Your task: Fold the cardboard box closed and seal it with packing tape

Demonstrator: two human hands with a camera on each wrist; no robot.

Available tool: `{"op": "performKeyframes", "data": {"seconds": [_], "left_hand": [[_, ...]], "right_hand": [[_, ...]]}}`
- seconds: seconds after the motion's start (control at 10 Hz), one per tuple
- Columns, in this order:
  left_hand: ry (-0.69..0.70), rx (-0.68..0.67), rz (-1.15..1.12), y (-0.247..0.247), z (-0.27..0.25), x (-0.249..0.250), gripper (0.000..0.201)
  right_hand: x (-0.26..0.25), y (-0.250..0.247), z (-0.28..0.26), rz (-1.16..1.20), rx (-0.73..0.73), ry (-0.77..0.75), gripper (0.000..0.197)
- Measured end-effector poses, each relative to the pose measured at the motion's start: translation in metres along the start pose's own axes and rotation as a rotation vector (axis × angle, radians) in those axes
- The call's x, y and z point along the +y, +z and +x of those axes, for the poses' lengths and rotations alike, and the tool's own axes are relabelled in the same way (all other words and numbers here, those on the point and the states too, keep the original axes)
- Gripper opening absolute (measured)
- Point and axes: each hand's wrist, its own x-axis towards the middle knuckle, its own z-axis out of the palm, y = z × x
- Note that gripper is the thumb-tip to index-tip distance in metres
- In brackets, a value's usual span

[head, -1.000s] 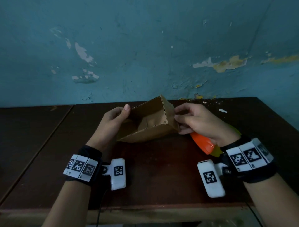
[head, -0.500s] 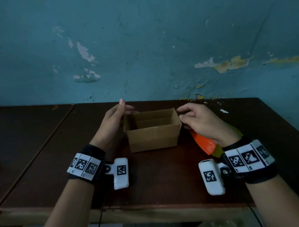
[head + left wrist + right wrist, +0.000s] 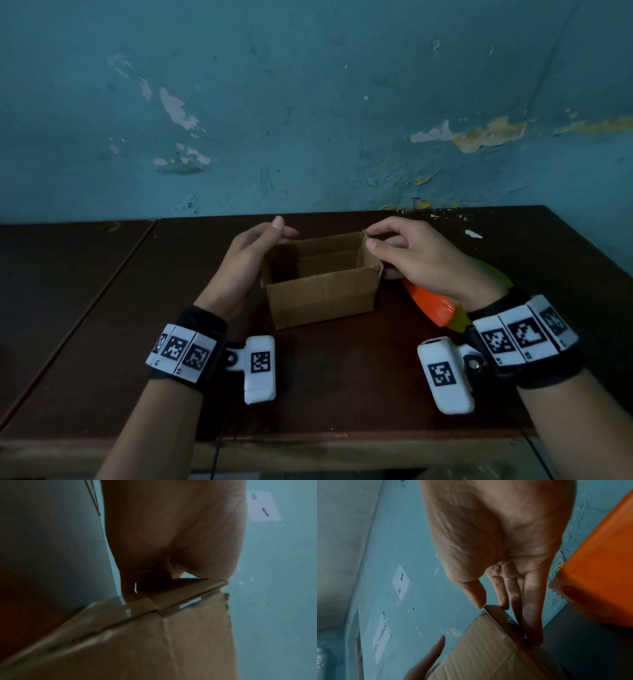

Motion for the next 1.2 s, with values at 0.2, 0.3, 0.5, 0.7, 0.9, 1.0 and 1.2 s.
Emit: {"op": "performKeyframes", "data": {"seconds": [0.2,0.3,0.5,0.7,0.9,1.0,1.2], "left_hand": [[0.071,-0.132,0.083,0.005,-0.004,0.000,0.042],[0.078,-0.157,0.087,0.004,-0.003,0.000,0.043],[0.107,-0.170,0.057,0.005,-0.004,0.000,0.042],[0.112,-0.195,0.019,0.009,-0.006,0.003,0.044],[0.119,-0.195,0.059,0.010,-0.007,0.003,0.043],[0.138,-0.129,0.047,0.004,-0.002,0.001,0.047],[0.148,0.074,-0.135,-0.004,0.002,-0.001,0.055]], "right_hand": [[0.000,-0.002,-0.001,-0.156,0.046,-0.066,0.035],[0.001,-0.002,0.000,-0.162,0.080,-0.077,0.035],[0.006,-0.002,0.002,-0.236,0.126,-0.123,0.024],[0.007,-0.001,0.003,-0.284,0.186,-0.158,0.018],[0.005,0.001,0.001,-0.334,0.207,-0.165,0.020],[0.005,-0.001,0.001,-0.321,0.217,-0.165,0.020],[0.004,-0.004,0.000,-0.276,0.234,-0.167,0.021]]}}
